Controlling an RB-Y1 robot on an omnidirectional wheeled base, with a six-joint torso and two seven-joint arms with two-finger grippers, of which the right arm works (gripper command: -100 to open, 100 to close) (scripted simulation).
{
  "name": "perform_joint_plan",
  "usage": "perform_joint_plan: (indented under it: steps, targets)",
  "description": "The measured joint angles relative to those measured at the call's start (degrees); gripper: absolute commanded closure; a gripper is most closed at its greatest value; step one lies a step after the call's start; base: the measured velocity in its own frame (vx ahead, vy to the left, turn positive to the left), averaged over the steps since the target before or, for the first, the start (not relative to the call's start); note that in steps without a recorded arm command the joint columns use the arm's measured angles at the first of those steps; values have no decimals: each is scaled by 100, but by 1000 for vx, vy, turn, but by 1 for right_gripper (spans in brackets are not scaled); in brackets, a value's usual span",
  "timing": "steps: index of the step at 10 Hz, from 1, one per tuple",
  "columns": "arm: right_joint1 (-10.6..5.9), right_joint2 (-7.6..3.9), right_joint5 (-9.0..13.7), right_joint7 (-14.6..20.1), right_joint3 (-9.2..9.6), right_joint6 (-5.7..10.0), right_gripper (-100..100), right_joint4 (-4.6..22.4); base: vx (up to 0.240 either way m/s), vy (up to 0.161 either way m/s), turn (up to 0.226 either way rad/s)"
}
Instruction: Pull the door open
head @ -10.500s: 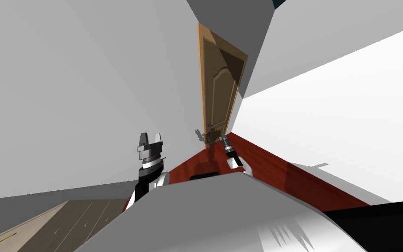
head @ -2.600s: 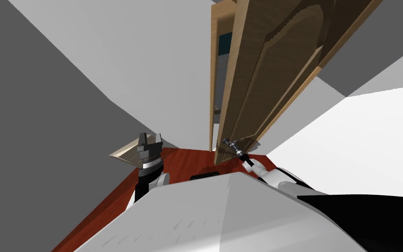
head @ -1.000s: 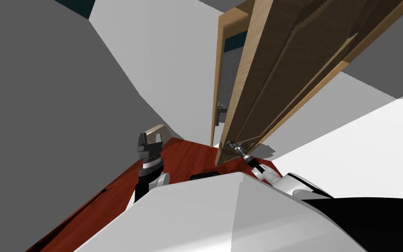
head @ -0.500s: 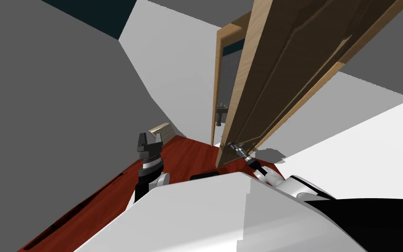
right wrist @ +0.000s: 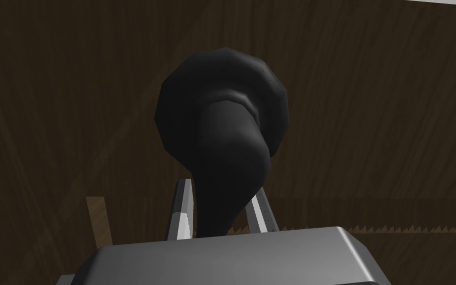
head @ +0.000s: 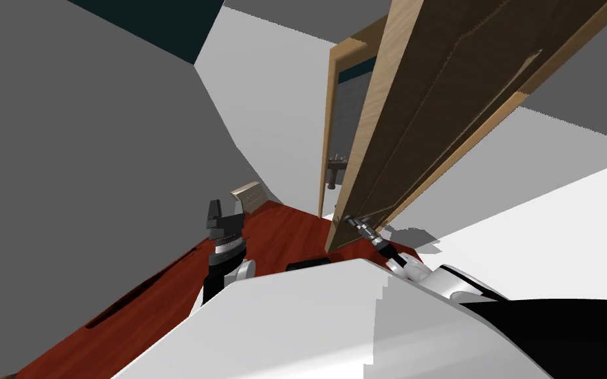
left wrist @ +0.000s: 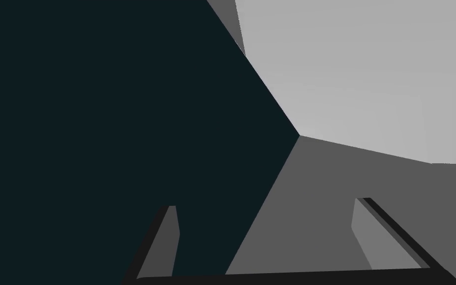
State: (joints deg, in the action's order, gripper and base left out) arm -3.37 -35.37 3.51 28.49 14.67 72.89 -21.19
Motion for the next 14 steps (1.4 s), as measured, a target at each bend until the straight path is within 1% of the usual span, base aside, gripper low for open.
perform_joint_plan:
  steps: [1, 2, 3, 5, 7, 9, 10, 11, 12, 13, 14]
  targets:
    - [-1, -10, 2, 10, 11, 59, 100, 33, -193, -79, 137]
    - [-35, -12, 2, 19, 24, 152, 100, 146, -180, -74, 116]
    - [35, -40, 14, 19, 24, 170, 100, 83, -75, -35, 25]
    - [80, -43, 14, 25, 28, 161, 100, 67, -166, -78, 155]
    - [70, -47, 15, 35, 28, 198, 100, 107, -166, -97, 171]
    - [13, -40, 5, 50, 39, 334, 100, 285, -224, -126, 199]
    - [51, -48, 5, 52, 41, 339, 100, 233, -224, -114, 202]
    - [132, -71, 13, 46, 32, 293, 100, 103, -226, -94, 182]
    - [132, -77, 14, 46, 31, 310, 100, 129, -221, -100, 154]
    - [186, -99, 20, 49, 25, 304, 100, 65, -199, -82, 131]
    - [8, -56, -7, 70, 54, 491, 100, 456, -101, -58, 35]
